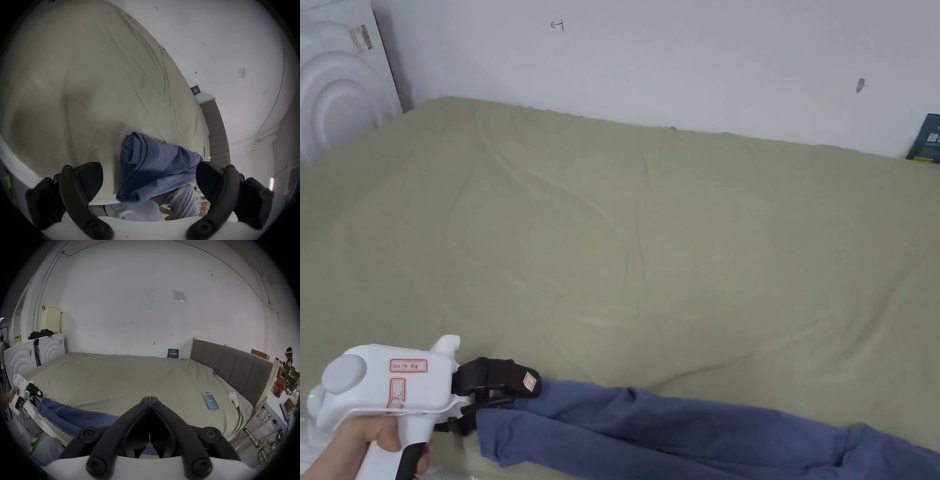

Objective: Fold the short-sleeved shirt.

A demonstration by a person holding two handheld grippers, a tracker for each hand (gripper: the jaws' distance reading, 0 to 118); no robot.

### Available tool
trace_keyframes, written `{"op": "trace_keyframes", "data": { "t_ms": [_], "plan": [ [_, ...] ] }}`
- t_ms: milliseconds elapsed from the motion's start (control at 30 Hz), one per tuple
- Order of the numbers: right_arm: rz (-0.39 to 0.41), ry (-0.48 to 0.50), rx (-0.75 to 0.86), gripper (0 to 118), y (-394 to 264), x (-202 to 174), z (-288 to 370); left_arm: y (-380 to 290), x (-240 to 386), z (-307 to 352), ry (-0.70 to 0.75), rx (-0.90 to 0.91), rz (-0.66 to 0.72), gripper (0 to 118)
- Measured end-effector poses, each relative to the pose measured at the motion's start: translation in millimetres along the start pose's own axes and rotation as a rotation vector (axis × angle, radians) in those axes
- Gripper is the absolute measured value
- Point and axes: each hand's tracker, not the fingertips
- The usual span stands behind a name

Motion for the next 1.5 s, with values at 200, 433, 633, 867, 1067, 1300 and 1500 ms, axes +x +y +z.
{"op": "trace_keyframes", "data": {
  "t_ms": [200, 433, 633, 867, 1067, 1300, 1500],
  "plan": [
    [-0.027, -0.008, -0.021, 0, -3, 2, -4, 13, -13, -25, -0.118, -0.058, -0.008, 95],
    [-0.054, 0.004, -0.054, 0, -10, 4, -8, 4, 1, -33, 0.017, -0.053, -0.044, 5],
    [-0.056, 0.004, -0.035, 0, -6, 13, -9, 21, 8, 16, 0.115, 0.038, -0.076, 4],
    [-0.058, 0.02, -0.009, 0, -3, 19, -9, 10, 34, 67, 0.253, 0.112, -0.063, 4],
    [-0.067, 0.032, 0.0, 0, -3, 23, -4, 0, 80, 69, 0.376, 0.141, -0.162, 4],
    [-0.038, 0.026, 0.012, 0, -6, 28, 4, -25, 178, 43, 0.566, 0.145, -0.359, 4],
    [-0.058, 0.042, 0.002, 0, -11, 36, 9, -58, 239, -30, 0.67, 0.083, -0.498, 4]
  ]
}}
